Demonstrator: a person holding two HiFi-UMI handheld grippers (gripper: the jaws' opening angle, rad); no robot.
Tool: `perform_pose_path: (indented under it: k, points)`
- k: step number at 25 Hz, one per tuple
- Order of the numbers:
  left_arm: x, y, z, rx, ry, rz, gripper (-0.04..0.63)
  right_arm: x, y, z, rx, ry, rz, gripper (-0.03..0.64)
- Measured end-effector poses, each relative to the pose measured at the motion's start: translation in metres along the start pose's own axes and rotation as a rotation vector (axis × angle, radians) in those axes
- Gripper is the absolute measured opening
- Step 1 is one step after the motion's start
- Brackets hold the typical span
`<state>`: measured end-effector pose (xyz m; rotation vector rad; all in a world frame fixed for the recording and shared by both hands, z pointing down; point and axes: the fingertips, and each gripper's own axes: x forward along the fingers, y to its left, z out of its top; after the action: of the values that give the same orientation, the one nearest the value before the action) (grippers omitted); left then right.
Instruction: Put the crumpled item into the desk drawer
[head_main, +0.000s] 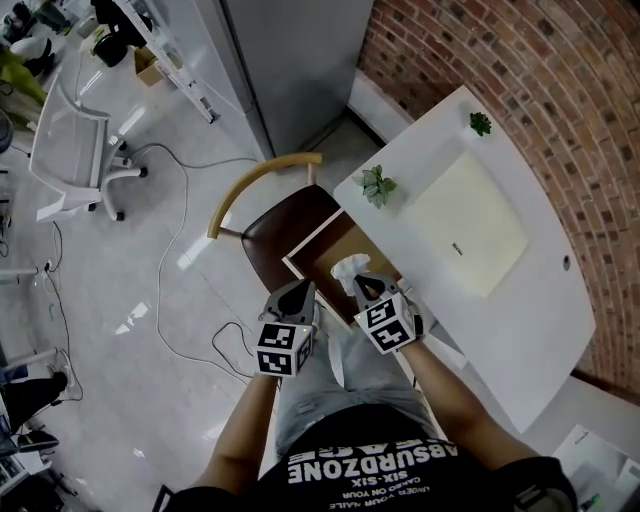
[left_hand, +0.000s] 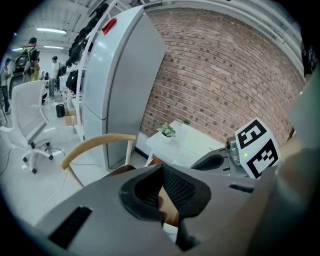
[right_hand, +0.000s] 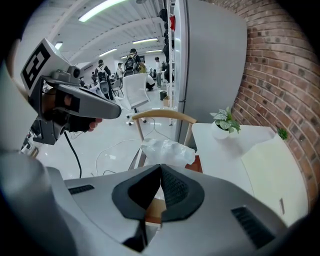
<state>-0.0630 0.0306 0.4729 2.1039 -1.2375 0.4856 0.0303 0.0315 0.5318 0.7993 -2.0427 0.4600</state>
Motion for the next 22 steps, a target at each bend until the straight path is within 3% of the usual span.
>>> perform_pose_path:
  k: [22]
  points:
    - [0.012, 0.005, -0.014, -0.021, 0.033, 0.044, 0.003, 0.033, 0.000, -0.014, -0.053, 0.039, 0.059, 0.000]
